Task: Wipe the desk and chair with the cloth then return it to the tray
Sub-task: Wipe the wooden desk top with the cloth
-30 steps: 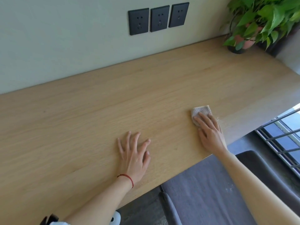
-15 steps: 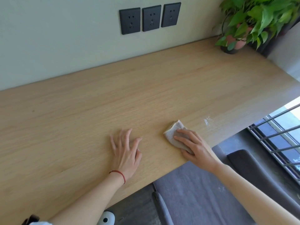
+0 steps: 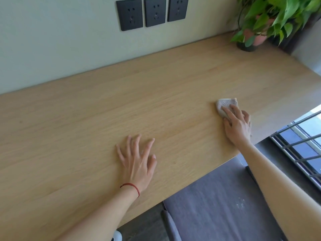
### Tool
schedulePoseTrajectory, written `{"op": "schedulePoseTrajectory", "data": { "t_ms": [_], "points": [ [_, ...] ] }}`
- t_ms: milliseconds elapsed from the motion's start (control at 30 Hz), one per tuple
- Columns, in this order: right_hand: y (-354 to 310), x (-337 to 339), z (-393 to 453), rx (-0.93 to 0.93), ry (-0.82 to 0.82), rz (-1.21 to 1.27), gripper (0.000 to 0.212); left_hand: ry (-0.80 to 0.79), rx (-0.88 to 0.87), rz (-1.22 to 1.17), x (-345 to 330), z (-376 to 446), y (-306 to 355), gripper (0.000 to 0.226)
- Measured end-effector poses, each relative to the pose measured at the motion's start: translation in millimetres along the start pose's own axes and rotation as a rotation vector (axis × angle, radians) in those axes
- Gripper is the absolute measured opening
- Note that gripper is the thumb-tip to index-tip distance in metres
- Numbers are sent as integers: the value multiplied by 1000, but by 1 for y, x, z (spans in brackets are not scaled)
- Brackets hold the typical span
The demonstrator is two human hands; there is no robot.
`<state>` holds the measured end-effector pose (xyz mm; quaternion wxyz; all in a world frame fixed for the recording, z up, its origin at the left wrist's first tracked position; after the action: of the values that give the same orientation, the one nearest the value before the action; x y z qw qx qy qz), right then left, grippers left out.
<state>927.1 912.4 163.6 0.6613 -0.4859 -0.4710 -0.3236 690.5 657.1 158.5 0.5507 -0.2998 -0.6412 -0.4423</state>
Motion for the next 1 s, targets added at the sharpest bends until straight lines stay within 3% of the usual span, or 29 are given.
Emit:
{"op": "schedulePoseTrajectory", "data": {
  "t_ms": [233, 400, 533, 667, 767, 833, 1000],
  "points": [
    [-96, -19, -74, 513, -118, 36, 38, -12, 20, -33, 1, -1, 1, 49],
    [-75, -7, -120, 730, -244, 37, 41, 4, 16, -27, 1, -3, 2, 49],
    [-18, 14, -96, 568, -59, 48, 38, 7, 15, -17, 1, -2, 2, 50],
    [48, 31, -68, -35, 281, 234, 43, 3, 16, -13, -1, -1, 1, 49],
    [73, 40, -32, -418, 353, 369, 46, 2, 11, 12, -2, -1, 0, 48],
    [72, 41, -8, -449, 288, 343, 46, 2, 10, 15, -2, -1, 0, 47],
    [43, 28, 10, -128, 89, 104, 41, -11, 16, 20, 0, 0, 0, 48]
  ]
}}
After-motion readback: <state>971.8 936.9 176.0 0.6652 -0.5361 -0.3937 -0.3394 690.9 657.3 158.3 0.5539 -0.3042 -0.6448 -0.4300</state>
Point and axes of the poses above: each hand's wrist, its own z-axis towards the middle knuckle, its own x-axis out of the back of the hand, y = z × x, the point moved 2 cm from there along z, towards the middle knuckle, and after that the axes turned 3 degrees about -y, right-handed, at the moved point
